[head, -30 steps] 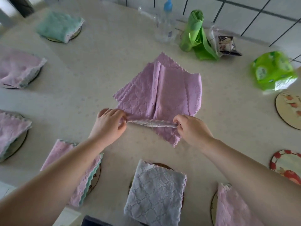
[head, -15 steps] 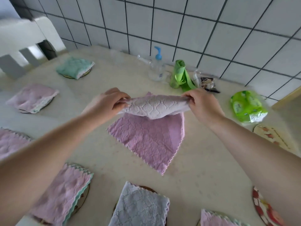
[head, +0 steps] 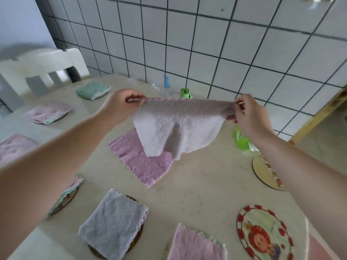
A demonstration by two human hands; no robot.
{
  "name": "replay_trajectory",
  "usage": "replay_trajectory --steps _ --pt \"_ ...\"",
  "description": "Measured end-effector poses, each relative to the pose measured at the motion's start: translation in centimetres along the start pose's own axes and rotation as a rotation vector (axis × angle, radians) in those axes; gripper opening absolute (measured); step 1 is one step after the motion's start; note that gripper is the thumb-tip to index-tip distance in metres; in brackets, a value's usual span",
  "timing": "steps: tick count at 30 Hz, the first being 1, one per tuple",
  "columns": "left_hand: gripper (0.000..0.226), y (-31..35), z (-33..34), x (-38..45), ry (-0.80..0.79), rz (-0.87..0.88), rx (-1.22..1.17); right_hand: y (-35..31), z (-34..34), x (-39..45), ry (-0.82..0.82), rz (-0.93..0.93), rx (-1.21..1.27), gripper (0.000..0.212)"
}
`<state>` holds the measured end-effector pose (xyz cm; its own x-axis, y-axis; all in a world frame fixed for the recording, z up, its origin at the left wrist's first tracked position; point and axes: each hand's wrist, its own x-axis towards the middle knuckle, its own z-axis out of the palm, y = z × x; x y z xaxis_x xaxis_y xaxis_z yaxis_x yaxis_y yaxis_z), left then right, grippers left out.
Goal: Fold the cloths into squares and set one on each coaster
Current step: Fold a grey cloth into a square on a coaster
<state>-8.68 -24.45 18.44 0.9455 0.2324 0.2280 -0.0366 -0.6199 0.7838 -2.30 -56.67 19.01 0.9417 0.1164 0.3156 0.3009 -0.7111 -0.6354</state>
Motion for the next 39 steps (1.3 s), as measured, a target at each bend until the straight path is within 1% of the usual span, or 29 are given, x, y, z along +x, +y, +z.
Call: replay_trajectory --steps 1,4,6,8,11,12,15,17,18,20,21,23,25,27,29,31,33,36,39 --pt "0.022 0.5 1.0 -0.6 -0.006 -0.05 -0.055 0.9 -0.9 -0.5 0.009 0.011 0.0 0.01" --pt "0.003 0.8 5.0 -2.7 0.026 -0.234 -0.168 3.6 -3.1 -2.0 0.025 0.068 -0.055 0.023" --pt "0.013 0.6 7.9 -4.1 0.037 -0.335 -0.23 5.1 -4.1 -3.0 -0.013 0.097 -0.107 0.029" --pt "0.021 1.1 10.1 -4.7 0.046 -0.39 -0.315 6.4 -5.2 -3.8 -0.052 0.109 -0.138 0.032" --pt "0.022 2.9 11.5 -4.4 0.032 -0.346 -0.389 7.9 -7.2 -4.5 -0.011 0.106 -0.137 0.028" --pt "0.021 3.5 11.6 -4.2 0.022 -0.307 -0.389 8.2 -7.9 -4.7 0.013 0.098 -0.134 0.026" --pt "0.009 4.8 11.6 -4.2 0.006 -0.166 -0.381 9.7 -9.4 -6.0 0.086 0.062 -0.096 0.019" --pt "0.007 5.1 11.7 -4.8 -0.012 -0.104 -0.387 10.9 -9.9 -7.3 0.099 0.007 -0.069 0.016" --pt "0.01 4.9 11.7 -5.3 -0.031 -0.098 -0.39 11.6 -10.0 -8.0 0.091 -0.001 -0.05 0.016" --pt "0.026 4.3 12.2 -6.8 -0.088 -0.116 -0.38 12.6 -9.6 -10.1 0.036 0.06 0.044 0.019" --pt "0.028 3.9 12.6 -7.9 -0.119 -0.127 -0.379 13.1 -9.2 -11.3 -0.009 0.119 0.105 0.019" --pt "0.02 2.5 13.9 -10.1 -0.147 -0.181 -0.376 14.7 -7.8 -13.9 -0.107 0.267 0.208 0.015" --pt "0.026 0.7 15.4 -12.5 -0.163 -0.249 -0.323 16.5 -6.1 -16.8 -0.212 0.387 0.225 0.009" --pt "0.04 -1.5 16.7 -14.8 -0.23 -0.292 -0.213 18.2 -4.5 -19.5 -0.296 0.464 0.206 0.015" --pt "0.047 -3.2 17.9 -16.9 -0.312 -0.37 -0.169 19.5 -3.3 -21.6 -0.352 0.532 0.193 0.017" --pt "0.036 -4.5 18.9 -18.4 -0.369 -0.479 -0.164 20.4 -2.4 -23.0 -0.392 0.561 0.175 0.016" --pt "0.027 -5.4 19.8 -19.1 -0.402 -0.534 -0.125 21.0 -1.7 -23.3 -0.404 0.565 0.159 0.013" --pt "0.027 -6.2 20.3 -18.7 -0.397 -0.569 -0.116 21.3 -1.1 -22.4 -0.405 0.566 0.138 0.011" --pt "0.027 -6.3 20.8 -17.0 -0.344 -0.586 -0.123 21.9 -0.3 -20.3 -0.38 0.564 0.09 0.017"
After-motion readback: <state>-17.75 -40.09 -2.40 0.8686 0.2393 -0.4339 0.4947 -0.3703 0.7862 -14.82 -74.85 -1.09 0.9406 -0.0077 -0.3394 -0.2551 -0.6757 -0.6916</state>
